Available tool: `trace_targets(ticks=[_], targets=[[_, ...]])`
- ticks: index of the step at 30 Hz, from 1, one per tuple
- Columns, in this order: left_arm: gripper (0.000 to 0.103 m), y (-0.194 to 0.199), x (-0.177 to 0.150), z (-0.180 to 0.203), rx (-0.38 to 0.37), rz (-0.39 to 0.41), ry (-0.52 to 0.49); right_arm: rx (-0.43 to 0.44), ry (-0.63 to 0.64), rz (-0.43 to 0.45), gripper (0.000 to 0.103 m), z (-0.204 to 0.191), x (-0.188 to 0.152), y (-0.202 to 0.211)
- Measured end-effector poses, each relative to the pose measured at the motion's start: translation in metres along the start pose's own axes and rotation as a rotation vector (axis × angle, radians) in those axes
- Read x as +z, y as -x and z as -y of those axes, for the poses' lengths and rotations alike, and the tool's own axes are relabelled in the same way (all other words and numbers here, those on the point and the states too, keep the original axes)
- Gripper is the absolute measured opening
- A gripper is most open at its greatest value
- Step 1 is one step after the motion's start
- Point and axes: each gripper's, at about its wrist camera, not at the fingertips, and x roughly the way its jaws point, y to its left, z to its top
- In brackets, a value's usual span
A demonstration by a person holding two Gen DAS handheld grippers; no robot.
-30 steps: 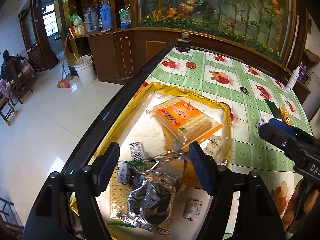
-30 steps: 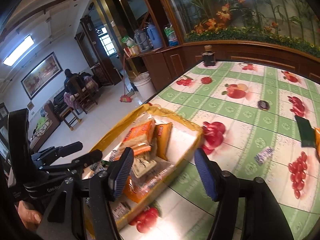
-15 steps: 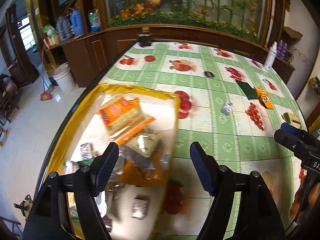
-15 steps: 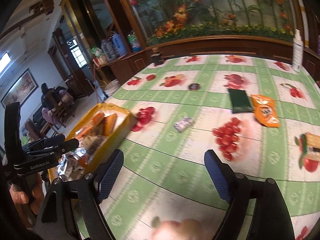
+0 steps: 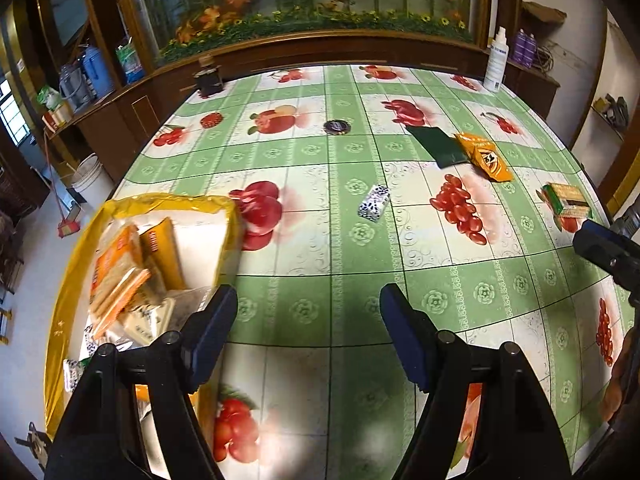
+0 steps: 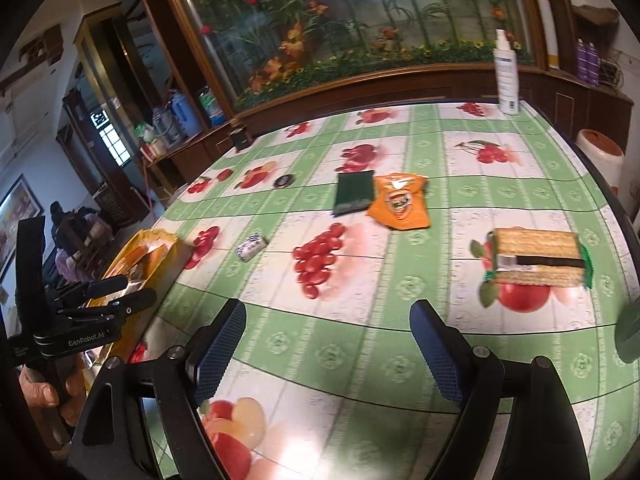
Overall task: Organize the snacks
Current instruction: 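Move both tools back over the remaining snacks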
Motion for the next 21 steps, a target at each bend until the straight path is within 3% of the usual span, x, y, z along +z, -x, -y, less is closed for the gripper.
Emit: trace_targets(ticks=[10, 21], targets=[[0.073, -0.036, 0.022, 0.017, -0.01, -0.034, -0.017, -0.065, -0.039, 0.001, 0.086, 0.034, 0.015, -0.015], [0.073, -0.084, 0.05, 0.025, -0.019, -0.094, -0.023, -0.088, 0.003, -0.014, 0.086, 0.03, 0.05, -0.061]])
